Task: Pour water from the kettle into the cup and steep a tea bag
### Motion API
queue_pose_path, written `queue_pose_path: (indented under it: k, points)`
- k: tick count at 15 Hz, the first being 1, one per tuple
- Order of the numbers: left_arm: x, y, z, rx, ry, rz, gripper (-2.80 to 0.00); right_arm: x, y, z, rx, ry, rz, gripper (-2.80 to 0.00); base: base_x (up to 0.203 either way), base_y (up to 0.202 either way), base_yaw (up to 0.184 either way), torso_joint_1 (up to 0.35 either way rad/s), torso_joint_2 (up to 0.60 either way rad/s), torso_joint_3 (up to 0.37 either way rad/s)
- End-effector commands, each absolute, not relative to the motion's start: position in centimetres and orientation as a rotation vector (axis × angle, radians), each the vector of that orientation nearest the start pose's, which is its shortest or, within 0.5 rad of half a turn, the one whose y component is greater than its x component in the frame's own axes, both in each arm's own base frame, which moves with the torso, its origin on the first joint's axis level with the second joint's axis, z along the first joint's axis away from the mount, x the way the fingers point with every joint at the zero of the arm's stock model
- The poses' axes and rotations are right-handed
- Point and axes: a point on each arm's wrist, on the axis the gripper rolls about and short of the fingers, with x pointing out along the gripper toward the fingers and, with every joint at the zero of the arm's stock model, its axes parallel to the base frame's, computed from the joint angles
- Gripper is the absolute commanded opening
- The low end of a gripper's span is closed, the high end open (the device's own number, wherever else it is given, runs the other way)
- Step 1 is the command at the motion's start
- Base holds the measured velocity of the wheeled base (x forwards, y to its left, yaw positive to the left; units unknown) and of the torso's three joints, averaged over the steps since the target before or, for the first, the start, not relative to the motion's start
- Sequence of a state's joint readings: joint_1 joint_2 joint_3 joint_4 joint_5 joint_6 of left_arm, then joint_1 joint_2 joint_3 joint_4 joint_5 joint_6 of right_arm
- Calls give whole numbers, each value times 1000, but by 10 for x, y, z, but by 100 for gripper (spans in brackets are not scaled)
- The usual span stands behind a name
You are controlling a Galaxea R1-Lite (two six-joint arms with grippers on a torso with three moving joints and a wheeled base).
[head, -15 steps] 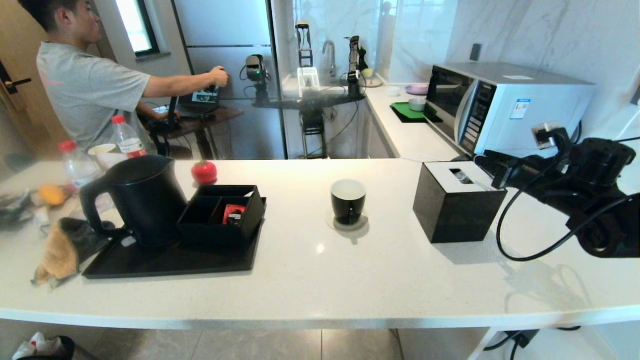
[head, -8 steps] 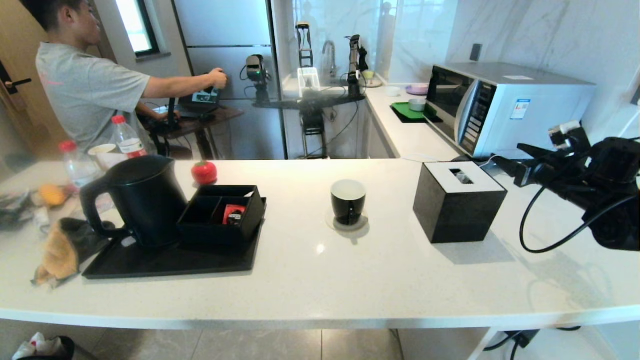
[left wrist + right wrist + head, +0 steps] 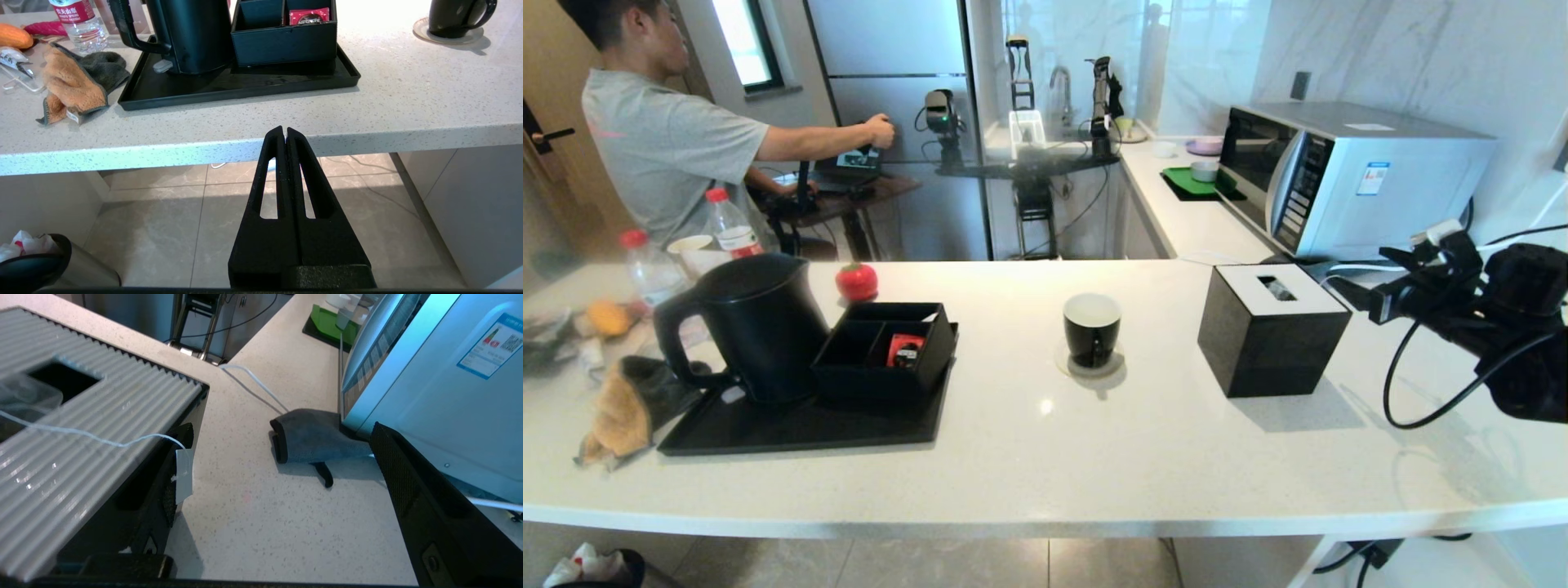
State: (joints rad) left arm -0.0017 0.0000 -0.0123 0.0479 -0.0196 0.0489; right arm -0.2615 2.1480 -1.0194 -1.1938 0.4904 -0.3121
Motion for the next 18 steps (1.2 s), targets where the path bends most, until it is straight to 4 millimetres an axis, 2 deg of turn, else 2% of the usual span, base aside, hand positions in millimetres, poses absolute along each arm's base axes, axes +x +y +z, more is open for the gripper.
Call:
queue_pose_path:
  k: [1,7,10,14,18]
  points:
    - [-24,0,74,49,35,-22,-280,393,-93,121,-329,-75,233,0,0,0,0,0,0,0]
    - [-24,0,74,49,36,-22,-280,379,-90,90,-305,-18,256,0,0,0,0,0,0,0]
    - [-24,0,74,50,35,-22,-280,379,-90,80,-310,9,258,0,0,0,0,0,0,0]
    - [-24,0,74,49,35,-22,-280,379,-94,74,-314,26,252,0,0,0,0,0,0,0]
    - [-24,0,74,49,35,-22,-280,375,-110,73,-312,34,209,0,0,0,0,0,0,0]
